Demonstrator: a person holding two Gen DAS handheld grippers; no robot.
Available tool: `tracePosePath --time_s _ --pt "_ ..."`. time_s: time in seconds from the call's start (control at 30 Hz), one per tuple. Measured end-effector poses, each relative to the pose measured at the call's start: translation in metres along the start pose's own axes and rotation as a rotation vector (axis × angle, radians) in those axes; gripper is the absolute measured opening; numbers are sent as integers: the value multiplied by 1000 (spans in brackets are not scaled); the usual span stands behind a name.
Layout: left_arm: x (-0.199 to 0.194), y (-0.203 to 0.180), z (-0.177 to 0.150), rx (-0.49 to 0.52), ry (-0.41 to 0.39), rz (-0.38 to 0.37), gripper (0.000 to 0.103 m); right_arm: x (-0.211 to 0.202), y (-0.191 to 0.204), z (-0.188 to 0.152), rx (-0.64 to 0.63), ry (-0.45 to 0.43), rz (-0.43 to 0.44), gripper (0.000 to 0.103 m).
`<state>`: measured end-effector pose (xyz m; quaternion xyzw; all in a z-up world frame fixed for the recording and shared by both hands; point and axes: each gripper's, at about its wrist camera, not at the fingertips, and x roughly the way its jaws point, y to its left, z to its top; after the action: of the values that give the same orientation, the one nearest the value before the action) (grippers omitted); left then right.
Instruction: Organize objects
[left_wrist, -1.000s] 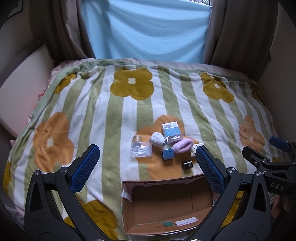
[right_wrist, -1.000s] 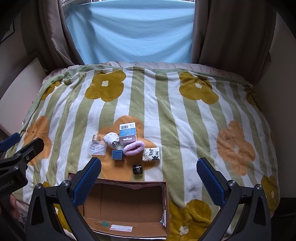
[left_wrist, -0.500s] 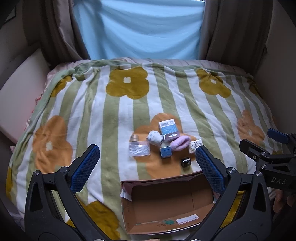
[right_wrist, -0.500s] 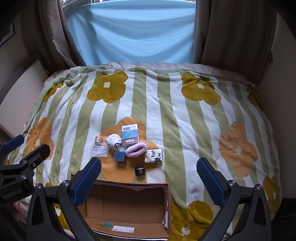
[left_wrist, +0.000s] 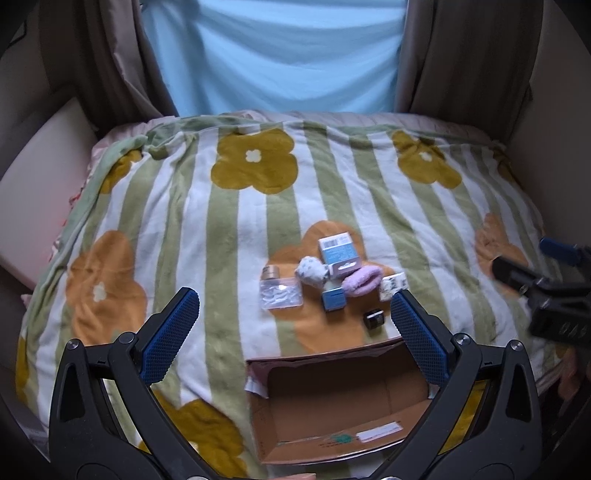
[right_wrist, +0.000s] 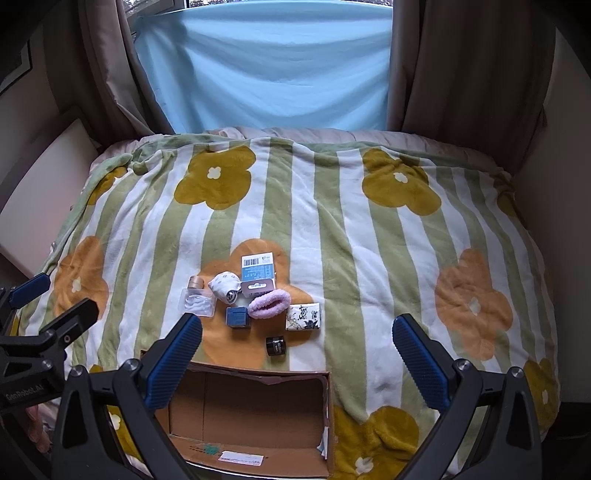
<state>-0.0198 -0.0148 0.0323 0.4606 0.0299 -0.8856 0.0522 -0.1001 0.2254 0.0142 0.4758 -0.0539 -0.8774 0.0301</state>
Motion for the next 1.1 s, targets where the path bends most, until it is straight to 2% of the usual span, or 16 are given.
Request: tracePosePath --time_s 0.07,0.13,0.37,0.43,0.63,0.7,0.97,1.03,1.1 --pt "8 5 -1 5 15 11 103 3 -3 4 -2 6 8 102" --pt "14 10 -2 1 15 -13 103 9 -6 8 -7 13 21 102" --pt "81 32 1 -24 150 -50 103 53 -3 26 -36 77 93 102" --pt "105 34 1 -20 191 -54 103 76 0 34 -55 109 109 102" --pt "210 38 -6 -53 381 -56 103 159 13 51 -67 203 186 102" --pt "241 38 -10 -62 423 -50 103 189 20 54 -68 241 198 102" --pt "321 41 -23 -104 543 -50 102 297 44 52 -56 377 197 102" --pt "332 41 -25 -112 566 -52 100 319 48 49 -51 410 193 94" --pt "343 40 -28 -116 586 -51 100 335 51 47 -49 427 182 91"
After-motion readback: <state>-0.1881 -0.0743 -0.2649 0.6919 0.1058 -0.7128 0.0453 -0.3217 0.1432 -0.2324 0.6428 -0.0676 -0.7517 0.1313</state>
